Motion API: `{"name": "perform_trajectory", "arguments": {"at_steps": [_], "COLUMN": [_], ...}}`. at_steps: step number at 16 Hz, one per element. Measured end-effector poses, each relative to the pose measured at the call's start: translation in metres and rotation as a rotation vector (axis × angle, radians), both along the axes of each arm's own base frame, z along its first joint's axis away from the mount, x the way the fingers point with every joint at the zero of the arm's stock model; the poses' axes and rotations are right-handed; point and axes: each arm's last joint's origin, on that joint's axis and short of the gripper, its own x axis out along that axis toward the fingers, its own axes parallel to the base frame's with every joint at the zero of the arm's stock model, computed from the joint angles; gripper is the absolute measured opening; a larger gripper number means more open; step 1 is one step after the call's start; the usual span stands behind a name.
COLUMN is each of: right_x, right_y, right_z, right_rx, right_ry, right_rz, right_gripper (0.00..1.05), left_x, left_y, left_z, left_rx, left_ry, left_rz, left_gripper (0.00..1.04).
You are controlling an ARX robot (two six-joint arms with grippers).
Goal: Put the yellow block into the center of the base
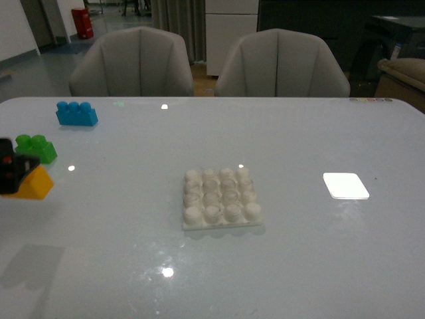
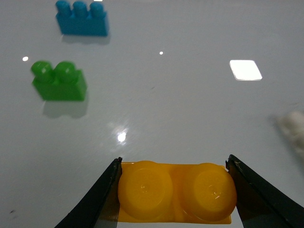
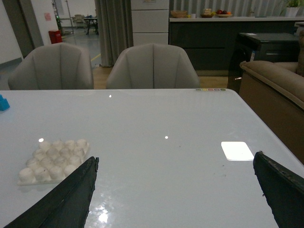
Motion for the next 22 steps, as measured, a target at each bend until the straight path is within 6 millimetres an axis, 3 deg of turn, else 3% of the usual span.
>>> {"name": "perform_trajectory", "arguments": {"at_steps": [2,5,8,10,15,17,22], "right_x": [0.000,0.000,0.000,0.000,0.000,0.000,0.000], "right_y": [0.000,0.000,0.000,0.000,0.000,0.000,0.000], "right_z": [0.000,0.000,0.000,0.000,0.000,0.000,0.000], "right_rx": [0.000,0.000,0.000,0.000,0.000,0.000,0.000], "right_ry": [0.000,0.000,0.000,0.000,0.000,0.000,0.000], "right_rz": [0.000,0.000,0.000,0.000,0.000,0.000,0.000], "right_gripper": [0.98,0.98,0.98,0.98,0.98,0.98,0.98], "left_x": [0.005,0.012,0.018,0.016,0.029,0.035,0.040], "left_y": [-0.046,-0.121,-0.187,-0.215,-0.257,-0.270,-0.272], "left_z": [0.023,0.030,0.017,0.002,-0.009,-0.024,-0.038], "left_rx": [-0.026,-0.101,-0.137,-0.126,-0.101,-0.047,0.014], "left_ry": [-0.038,-0.043,0.017,0.063,0.054,0.053,0.069], "left_rz": [-0.028,-0.050,-0.076,-0.060,0.023,0.011,0.005], "left_gripper": [0.59,0.59,0.59,0.59,0.59,0.59,0.59]}}
